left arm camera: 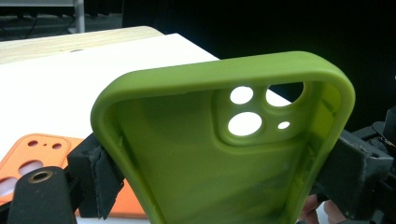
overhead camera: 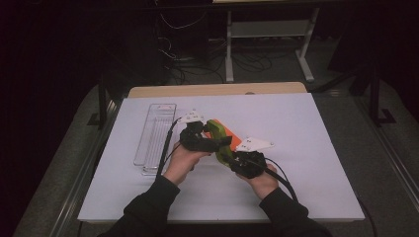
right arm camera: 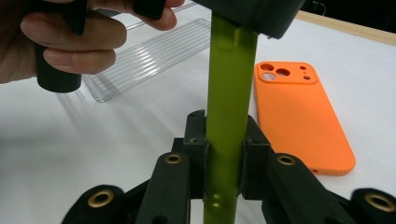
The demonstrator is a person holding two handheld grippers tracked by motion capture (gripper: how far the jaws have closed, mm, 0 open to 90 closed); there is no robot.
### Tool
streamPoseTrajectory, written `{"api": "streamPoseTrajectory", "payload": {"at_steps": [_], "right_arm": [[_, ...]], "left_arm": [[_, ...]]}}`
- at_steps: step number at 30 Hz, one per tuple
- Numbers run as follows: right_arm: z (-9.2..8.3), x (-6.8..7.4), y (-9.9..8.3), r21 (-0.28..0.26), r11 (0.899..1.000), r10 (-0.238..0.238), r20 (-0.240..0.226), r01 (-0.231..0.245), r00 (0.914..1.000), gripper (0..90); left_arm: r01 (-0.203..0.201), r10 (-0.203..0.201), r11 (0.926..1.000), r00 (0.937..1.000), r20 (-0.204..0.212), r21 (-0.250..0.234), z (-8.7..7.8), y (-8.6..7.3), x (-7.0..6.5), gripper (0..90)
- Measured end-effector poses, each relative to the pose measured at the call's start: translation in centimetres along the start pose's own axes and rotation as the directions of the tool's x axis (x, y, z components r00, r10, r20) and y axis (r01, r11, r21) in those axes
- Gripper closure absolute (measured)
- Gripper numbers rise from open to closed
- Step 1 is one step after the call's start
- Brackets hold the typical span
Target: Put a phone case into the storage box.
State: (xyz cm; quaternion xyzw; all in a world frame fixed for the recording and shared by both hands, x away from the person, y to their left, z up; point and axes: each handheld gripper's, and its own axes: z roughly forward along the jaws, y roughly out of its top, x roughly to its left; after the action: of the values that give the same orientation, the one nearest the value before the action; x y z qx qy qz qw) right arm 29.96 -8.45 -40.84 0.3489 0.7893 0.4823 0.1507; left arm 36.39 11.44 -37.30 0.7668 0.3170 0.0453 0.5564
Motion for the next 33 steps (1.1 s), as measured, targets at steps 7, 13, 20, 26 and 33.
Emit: {"api": "streamPoseTrajectory", "payload": {"at_steps": [7,13,20,26,33], "right_arm": [[-0.2,-0.1,0.1,0.004,1.000,-0.002,0.008,0.002,1.0000,55.9],[-0.5,-0.8,-0.2,0.040,0.999,0.007,-0.007,-0.007,1.0000,41.2],[-2.0,-2.1,-0.7,0.083,0.996,0.023,0.020,-0.025,0.9995,17.0],[-3.3,-3.1,-1.9,0.097,0.995,0.015,0.053,-0.020,0.9985,7.8],[-4.6,-4.0,-3.7,0.085,0.996,-0.007,0.053,0.003,0.9985,0.0]], "left_arm": [[-0.019,0.019,0.9998,0.9997,-0.016,0.003,0.0,0.0,0.0,13.6],[-0.010,0.010,0.9999,0.9990,-0.044,0.006,-0.4,0.1,0.2,13.6],[-0.022,0.021,0.9997,0.9977,-0.065,-0.010,-1.0,0.4,0.7,13.7],[-0.030,0.027,0.9992,0.9965,-0.079,-0.028,-2.0,1.1,1.1,13.7],[-0.061,0.053,0.9964,0.9908,-0.124,-0.059,-4.1,3.1,1.7,13.8]]}}
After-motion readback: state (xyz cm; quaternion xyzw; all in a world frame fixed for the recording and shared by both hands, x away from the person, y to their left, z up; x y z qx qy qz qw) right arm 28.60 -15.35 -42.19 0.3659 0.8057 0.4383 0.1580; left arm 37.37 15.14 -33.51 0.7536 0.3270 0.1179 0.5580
